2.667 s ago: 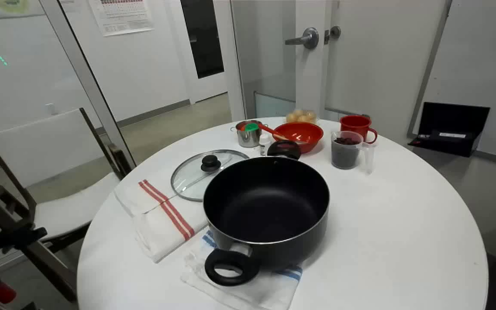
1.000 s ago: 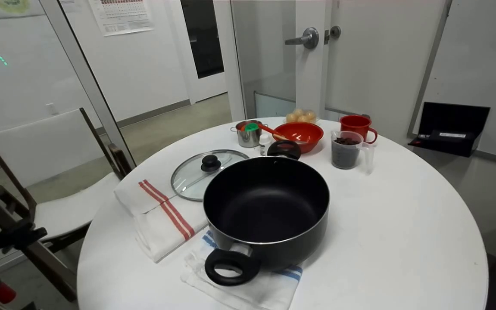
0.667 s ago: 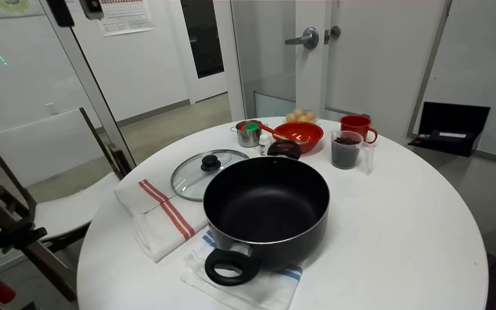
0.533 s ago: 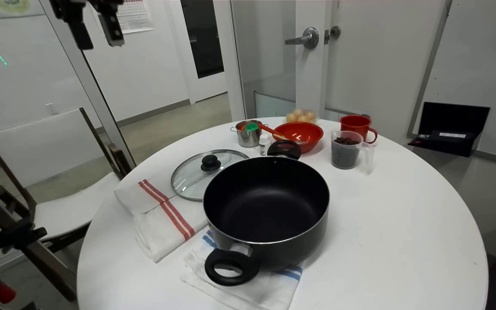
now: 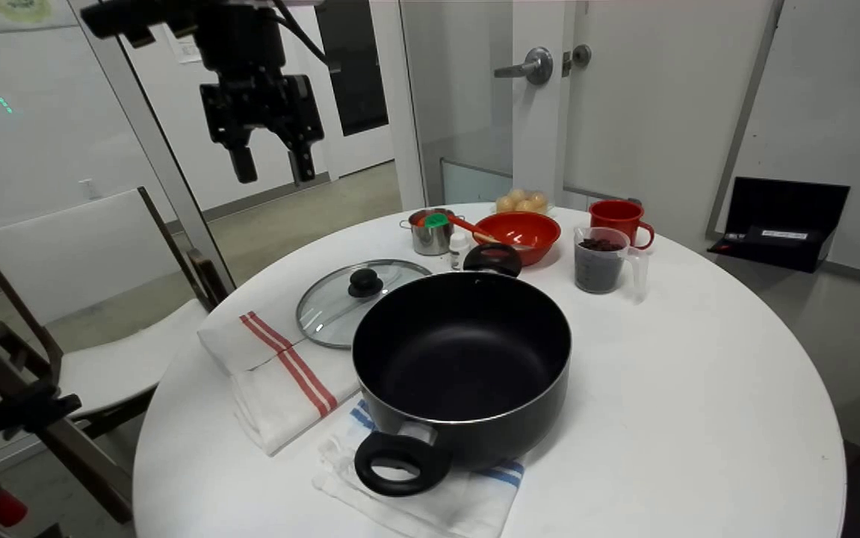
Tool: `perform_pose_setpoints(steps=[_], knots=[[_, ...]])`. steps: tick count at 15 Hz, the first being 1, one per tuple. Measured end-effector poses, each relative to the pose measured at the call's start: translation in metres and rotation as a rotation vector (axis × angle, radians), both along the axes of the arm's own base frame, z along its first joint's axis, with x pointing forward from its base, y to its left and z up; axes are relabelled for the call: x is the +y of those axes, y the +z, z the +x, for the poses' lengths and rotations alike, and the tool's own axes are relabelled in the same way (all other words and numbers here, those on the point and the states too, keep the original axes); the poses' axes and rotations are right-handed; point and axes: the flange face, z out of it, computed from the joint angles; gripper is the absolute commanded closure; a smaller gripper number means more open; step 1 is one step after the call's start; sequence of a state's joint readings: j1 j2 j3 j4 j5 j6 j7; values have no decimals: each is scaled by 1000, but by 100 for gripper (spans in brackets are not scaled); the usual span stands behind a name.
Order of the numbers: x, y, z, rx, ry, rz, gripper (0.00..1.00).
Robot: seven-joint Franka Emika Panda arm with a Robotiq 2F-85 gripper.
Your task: Put the lid on the pan
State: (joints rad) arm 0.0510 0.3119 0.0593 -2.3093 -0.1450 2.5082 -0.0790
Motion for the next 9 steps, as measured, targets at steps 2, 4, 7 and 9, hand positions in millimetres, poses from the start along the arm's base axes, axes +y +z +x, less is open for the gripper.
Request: perform_pose_setpoints(steps=[2,4,7,9], knots=[[3,-20,17,13,10,-2,0],[8,-39,33,21,21,0,0],[15,-66,55,28,42,6,0],[21,-83,68,30,53,10,0]])
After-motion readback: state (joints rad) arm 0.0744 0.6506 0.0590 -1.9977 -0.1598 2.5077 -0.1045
